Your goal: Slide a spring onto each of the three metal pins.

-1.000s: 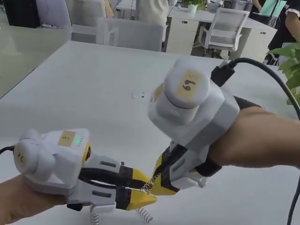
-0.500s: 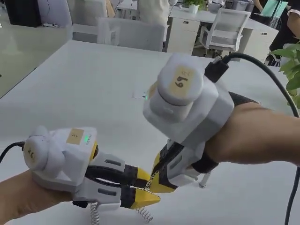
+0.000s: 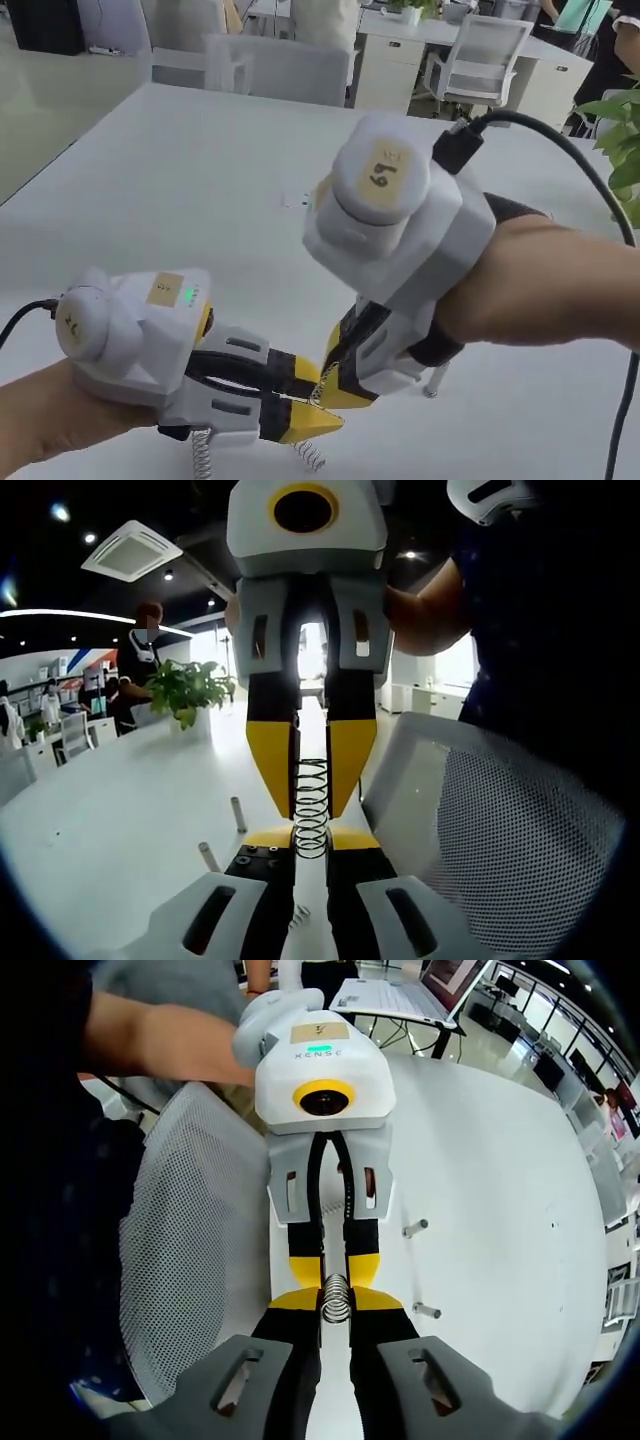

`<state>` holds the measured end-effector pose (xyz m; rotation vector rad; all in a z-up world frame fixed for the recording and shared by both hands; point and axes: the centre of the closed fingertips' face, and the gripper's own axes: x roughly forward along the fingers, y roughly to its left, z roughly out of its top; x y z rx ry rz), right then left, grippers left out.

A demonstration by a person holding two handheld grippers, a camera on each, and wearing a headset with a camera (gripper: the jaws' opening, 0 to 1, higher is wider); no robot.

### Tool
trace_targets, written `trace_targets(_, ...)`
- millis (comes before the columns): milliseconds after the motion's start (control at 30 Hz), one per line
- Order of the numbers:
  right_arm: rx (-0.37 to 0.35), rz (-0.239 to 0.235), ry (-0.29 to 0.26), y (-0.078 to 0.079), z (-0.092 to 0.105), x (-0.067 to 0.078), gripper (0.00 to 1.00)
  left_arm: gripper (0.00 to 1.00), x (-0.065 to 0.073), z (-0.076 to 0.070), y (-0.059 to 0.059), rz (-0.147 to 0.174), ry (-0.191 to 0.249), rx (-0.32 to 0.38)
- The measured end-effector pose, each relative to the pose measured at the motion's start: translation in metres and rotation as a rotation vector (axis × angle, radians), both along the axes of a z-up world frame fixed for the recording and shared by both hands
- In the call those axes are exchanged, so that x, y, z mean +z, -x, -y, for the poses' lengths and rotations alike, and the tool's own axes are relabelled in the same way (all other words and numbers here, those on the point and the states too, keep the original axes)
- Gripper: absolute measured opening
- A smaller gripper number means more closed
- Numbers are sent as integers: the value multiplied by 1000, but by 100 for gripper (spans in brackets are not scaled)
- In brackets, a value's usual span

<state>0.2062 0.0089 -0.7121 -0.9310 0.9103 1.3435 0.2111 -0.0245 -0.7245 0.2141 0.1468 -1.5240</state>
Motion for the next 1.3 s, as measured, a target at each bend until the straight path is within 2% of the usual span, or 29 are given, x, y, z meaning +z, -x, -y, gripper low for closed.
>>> trace_targets(200, 4, 8, 1, -2, 0, 0, 6, 8, -3, 1, 0, -17, -3, 4)
trace_targets(533, -4, 16, 4, -7, 2, 2, 6, 14, -4, -3, -2, -26, -5, 18)
trace_targets(733, -8, 18, 11, -9, 7, 3, 7, 21, -7, -7, -2, -48, -1, 37)
trace_targets(1100, -50, 24, 30, -24, 29, 7, 7, 25, -17, -31, -1, -78, -4, 100)
trace_targets(1300, -90, 28, 34, -35, 43, 9, 7, 27, -16, -44, -3, -85, 8, 151)
